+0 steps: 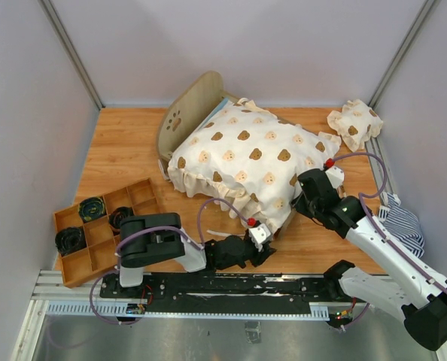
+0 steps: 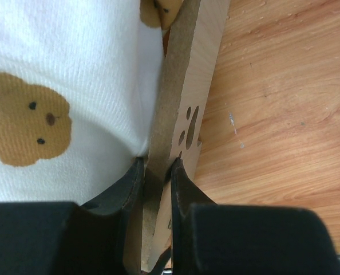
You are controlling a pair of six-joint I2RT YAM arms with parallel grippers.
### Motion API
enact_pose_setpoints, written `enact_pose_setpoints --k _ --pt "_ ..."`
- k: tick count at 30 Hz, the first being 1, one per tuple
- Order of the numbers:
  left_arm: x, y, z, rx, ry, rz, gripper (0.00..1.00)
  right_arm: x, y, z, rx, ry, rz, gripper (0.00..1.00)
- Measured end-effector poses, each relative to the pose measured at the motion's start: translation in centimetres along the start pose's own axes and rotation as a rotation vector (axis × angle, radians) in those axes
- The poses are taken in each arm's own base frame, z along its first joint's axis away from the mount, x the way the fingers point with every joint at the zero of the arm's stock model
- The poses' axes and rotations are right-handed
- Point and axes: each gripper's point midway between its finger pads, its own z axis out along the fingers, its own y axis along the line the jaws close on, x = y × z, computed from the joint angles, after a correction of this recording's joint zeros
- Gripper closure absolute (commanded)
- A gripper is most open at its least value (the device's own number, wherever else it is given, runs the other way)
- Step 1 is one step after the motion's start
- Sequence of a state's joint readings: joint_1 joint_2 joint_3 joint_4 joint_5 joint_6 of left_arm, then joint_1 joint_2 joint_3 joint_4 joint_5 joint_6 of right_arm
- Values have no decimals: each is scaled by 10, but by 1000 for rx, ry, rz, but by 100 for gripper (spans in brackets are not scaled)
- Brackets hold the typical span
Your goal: Set up the pet bed
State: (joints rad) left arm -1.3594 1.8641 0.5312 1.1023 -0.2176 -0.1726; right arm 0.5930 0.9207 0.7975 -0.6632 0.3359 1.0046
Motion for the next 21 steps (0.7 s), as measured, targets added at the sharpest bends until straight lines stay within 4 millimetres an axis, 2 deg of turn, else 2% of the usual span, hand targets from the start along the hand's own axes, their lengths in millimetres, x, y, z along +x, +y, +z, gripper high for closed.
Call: enact_pose_setpoints --k 4,8,14,18,19,21 --pt "-5 32 17 -119 -24 12 59 0 0 0 0 0 2 100" --pt "-5 63 21 -230 -26 58 56 0 0 0 -1 1 2 100" --pt "5 73 33 -268 -16 116 49 0 0 0 -1 1 2 100" --pt "2 78 39 -278 -28 128 47 -1 1 0 -2 -3 4 100" --pt "1 79 40 -284 -31 129 49 -2 1 0 -1 -8 5 100" --pt "0 81 42 -297 -37 132 63 -4 1 1 1 -17 7 100"
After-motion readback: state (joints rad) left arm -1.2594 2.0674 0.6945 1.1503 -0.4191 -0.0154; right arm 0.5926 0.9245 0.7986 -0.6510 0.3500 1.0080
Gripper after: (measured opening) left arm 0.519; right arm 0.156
